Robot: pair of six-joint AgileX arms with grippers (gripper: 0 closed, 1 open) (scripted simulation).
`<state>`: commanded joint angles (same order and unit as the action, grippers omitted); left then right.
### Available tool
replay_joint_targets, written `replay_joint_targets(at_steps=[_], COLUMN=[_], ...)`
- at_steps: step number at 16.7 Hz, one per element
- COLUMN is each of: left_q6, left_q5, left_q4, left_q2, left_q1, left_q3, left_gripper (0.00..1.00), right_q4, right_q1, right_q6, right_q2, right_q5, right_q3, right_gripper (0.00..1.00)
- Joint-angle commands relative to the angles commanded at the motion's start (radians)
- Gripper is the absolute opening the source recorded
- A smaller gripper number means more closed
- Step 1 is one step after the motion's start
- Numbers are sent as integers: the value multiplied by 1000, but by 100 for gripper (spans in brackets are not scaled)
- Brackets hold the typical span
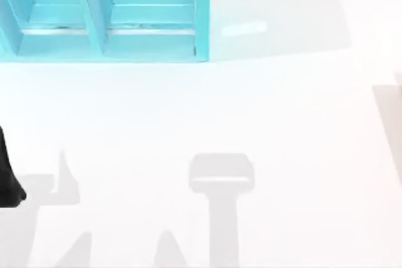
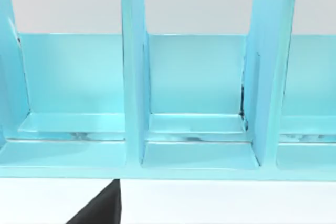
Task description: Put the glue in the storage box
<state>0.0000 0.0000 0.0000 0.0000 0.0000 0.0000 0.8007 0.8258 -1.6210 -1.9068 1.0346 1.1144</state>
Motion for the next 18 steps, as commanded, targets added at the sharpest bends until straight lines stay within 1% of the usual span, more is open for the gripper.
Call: replay_joint_targets(at_steps=[13, 14, 18], left_q6=[0, 0, 0], left_q5=[0, 0, 0], left_q4=[0, 0, 0], left_q2=[0, 0, 0], left_q1=[0, 0, 0], left_q3=[0, 0, 0], left_gripper=[100, 100, 100], right_q4=[0, 0, 0], right_q1=[0, 0, 0], right_q6=[0, 0, 0], right_q2=[0, 0, 0], right_q5=[0, 0, 0], right_q3=[0, 0, 0], right_gripper=[98, 100, 100])
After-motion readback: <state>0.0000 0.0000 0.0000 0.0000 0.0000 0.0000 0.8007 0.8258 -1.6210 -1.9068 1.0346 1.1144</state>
